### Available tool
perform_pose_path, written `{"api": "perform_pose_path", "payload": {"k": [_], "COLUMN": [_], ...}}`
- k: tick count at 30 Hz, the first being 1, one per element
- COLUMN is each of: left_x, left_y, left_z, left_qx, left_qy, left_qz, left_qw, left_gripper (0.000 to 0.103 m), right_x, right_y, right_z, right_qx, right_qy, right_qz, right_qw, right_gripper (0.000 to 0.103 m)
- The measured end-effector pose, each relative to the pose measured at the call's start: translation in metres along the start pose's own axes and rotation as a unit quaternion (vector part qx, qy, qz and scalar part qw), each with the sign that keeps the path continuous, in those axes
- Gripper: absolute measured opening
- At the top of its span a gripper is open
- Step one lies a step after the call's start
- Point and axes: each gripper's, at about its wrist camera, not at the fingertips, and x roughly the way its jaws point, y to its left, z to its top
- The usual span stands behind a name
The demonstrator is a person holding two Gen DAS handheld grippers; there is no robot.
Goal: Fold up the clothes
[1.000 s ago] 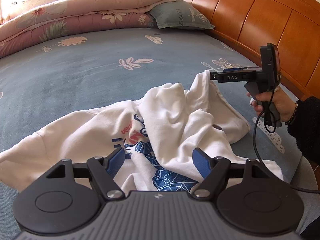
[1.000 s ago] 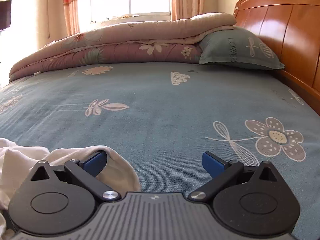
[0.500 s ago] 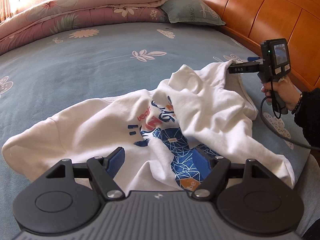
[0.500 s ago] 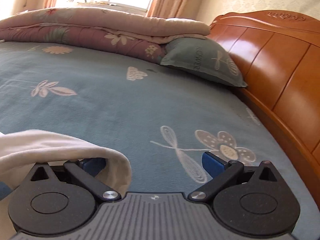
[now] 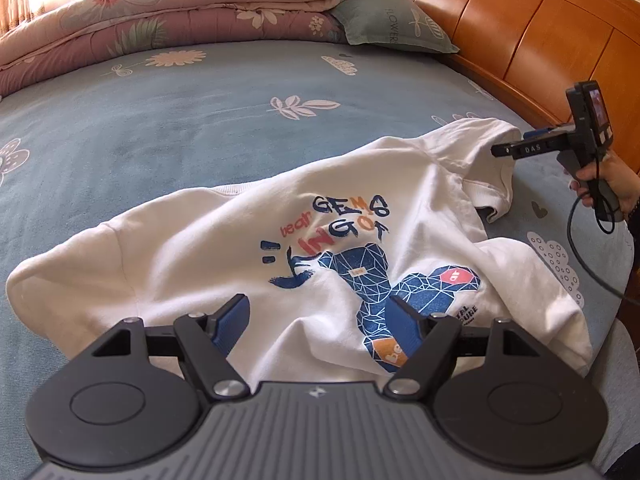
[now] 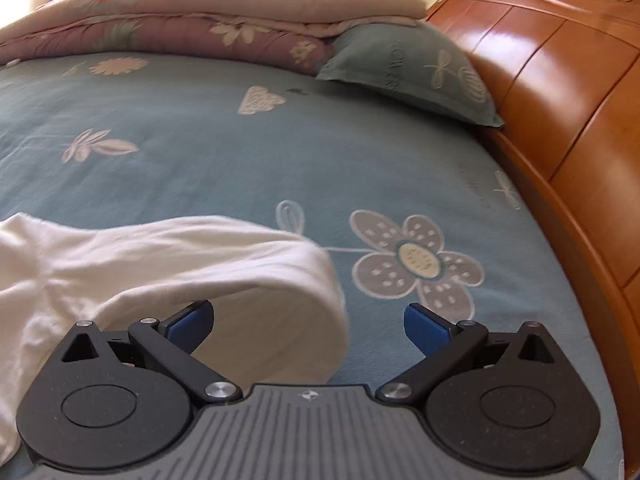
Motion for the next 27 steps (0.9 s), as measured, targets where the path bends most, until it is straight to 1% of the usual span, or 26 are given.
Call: {"api": "perform_pose_path", "payload": {"k": [2, 4, 6, 7, 9, 12, 14, 15, 17, 20, 21, 23, 25, 27], "left_x": [-0.005, -0.013, -0.021, -0.025, -0.035, -0.047, -0.054, -0.056, -0.057, -0.051, -0.048, -0.048, -0.048, -0.05], "left_y": [0.006, 0.012, 0.019, 0.022, 0.031, 0.045, 0.053, 0.058, 0.068, 0.085, 0.091, 0.1, 0.109, 0.112], "left_z": [-0.001, -0.003, -0.006, -0.007, -0.011, -0.017, -0.022, -0.026, -0.034, -0.046, -0.05, -0.055, -0.059, -0.059], "left_qx": [-0.014, -0.025, -0.033, -0.036, -0.046, -0.059, -0.063, -0.065, -0.068, -0.078, -0.085, -0.098, -0.11, -0.111], "left_qy": [-0.001, -0.003, -0.007, -0.008, -0.012, -0.015, -0.014, -0.012, -0.004, 0.01, 0.015, 0.014, 0.011, 0.005], "left_qz": [0.004, 0.01, 0.021, 0.026, 0.039, 0.06, 0.078, 0.089, 0.11, 0.136, 0.144, 0.146, 0.145, 0.142], "left_qw": [0.9999, 0.9996, 0.9992, 0.999, 0.9981, 0.9964, 0.9949, 0.9938, 0.9917, 0.9876, 0.9858, 0.9843, 0.9833, 0.9836], "left_gripper": [0.075, 0.075, 0.075, 0.075, 0.075, 0.076, 0.075, 0.075, 0.076, 0.075, 0.075, 0.075, 0.075, 0.075], "right_x": [-0.018, -0.038, -0.056, -0.064, -0.079, -0.09, -0.096, -0.095, -0.089, -0.081, -0.084, -0.095, -0.105, -0.109], "right_y": [0.02, 0.04, 0.063, 0.078, 0.109, 0.166, 0.204, 0.221, 0.246, 0.263, 0.265, 0.269, 0.283, 0.308], "right_z": [-0.003, -0.002, 0.002, 0.003, 0.007, 0.002, -0.001, -0.005, -0.016, -0.03, -0.032, -0.028, -0.022, -0.017], "right_qx": [-0.008, -0.009, -0.013, -0.019, -0.034, -0.077, -0.106, -0.12, -0.142, -0.155, -0.156, -0.156, -0.168, -0.194], "right_qy": [0.002, -0.011, -0.015, -0.017, -0.017, -0.018, -0.018, -0.013, 0.001, 0.019, 0.015, -0.007, -0.027, -0.039], "right_qz": [0.05, 0.085, 0.137, 0.172, 0.241, 0.298, 0.333, 0.337, 0.332, 0.308, 0.303, 0.3, 0.304, 0.302], "right_qw": [0.999, 0.996, 0.99, 0.985, 0.97, 0.951, 0.937, 0.934, 0.932, 0.938, 0.94, 0.941, 0.937, 0.933], "right_gripper": [0.103, 0.103, 0.103, 0.103, 0.103, 0.103, 0.103, 0.103, 0.103, 0.103, 0.103, 0.103, 0.103, 0.103]}}
